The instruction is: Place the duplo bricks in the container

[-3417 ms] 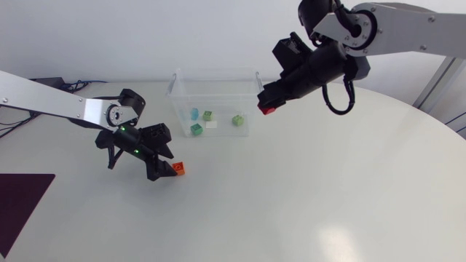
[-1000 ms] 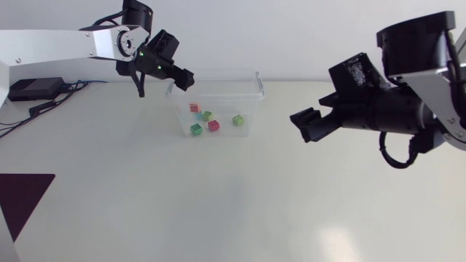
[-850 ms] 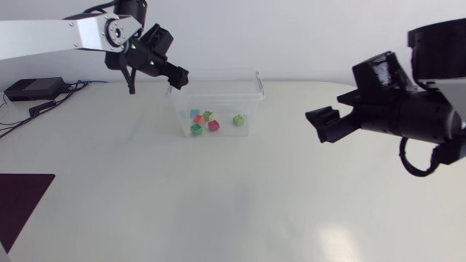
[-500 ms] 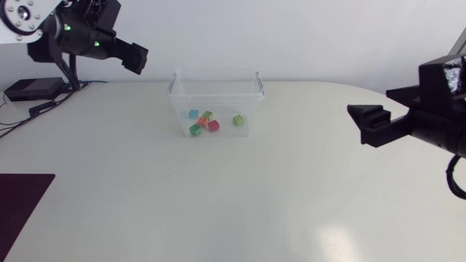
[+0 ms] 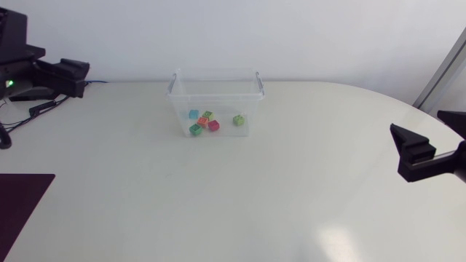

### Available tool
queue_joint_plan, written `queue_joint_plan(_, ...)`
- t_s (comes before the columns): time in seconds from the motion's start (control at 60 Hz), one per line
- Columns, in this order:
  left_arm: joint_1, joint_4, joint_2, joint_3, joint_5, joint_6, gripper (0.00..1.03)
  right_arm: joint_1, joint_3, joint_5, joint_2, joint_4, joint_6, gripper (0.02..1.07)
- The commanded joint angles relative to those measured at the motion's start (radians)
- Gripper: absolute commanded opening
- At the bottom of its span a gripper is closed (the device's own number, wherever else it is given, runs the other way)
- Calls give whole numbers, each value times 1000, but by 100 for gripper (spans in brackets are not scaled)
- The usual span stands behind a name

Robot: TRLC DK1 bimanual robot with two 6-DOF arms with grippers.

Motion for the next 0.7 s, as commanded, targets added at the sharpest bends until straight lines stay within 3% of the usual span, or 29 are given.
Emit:
queue_joint_plan(0.0,15,38,-103,-104,-5,-37,99,-9,-50,6,-60,-1,-27,103)
queue_joint_plan(0.4,75,65,-531,-426,-5,-41,98,-27,-156,24,-221,8,-27,103)
queue_joint_plan(0.683,75,109,-652,-574,29,-131,98,-31,-269,8,-275,96,68,103)
